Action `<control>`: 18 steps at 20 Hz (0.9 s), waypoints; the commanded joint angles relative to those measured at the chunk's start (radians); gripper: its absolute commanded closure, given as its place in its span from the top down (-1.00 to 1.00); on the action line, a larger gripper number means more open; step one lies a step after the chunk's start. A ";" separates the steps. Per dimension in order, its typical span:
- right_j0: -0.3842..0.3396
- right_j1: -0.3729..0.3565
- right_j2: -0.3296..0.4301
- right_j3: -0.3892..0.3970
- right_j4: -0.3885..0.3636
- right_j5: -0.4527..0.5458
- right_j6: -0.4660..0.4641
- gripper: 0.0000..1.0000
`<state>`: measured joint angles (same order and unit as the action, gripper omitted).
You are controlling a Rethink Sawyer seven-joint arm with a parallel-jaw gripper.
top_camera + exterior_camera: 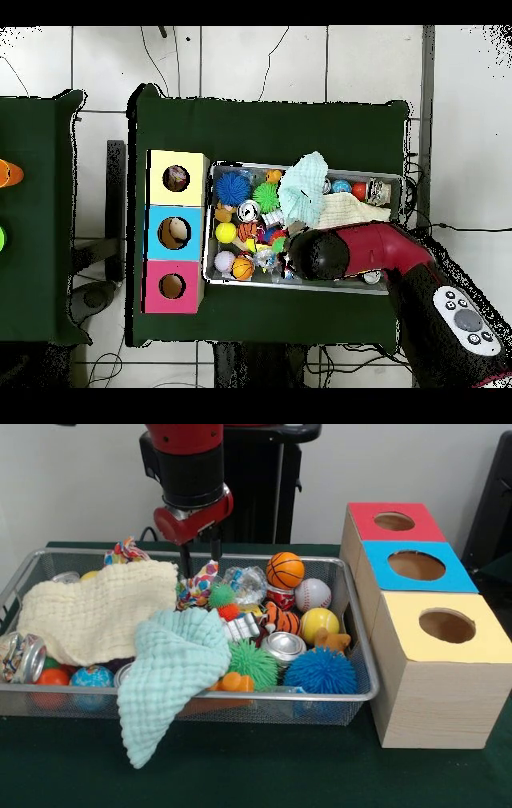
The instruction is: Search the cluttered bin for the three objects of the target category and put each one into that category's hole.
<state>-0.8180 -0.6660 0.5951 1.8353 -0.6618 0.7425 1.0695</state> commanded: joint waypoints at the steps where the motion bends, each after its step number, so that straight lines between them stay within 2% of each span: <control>1: 0.009 0.079 0.007 -0.028 -0.096 0.065 -0.176 1.00; 7: 0.026 0.108 -0.012 -0.084 -0.152 0.090 -0.187 1.00; 11: 0.031 0.107 -0.016 -0.091 -0.170 0.126 -0.207 1.00; 18: 0.065 0.104 -0.060 -0.113 -0.217 0.151 -0.161 1.00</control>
<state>-0.7730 -0.5882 0.5798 1.8217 -0.7908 0.7696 1.0695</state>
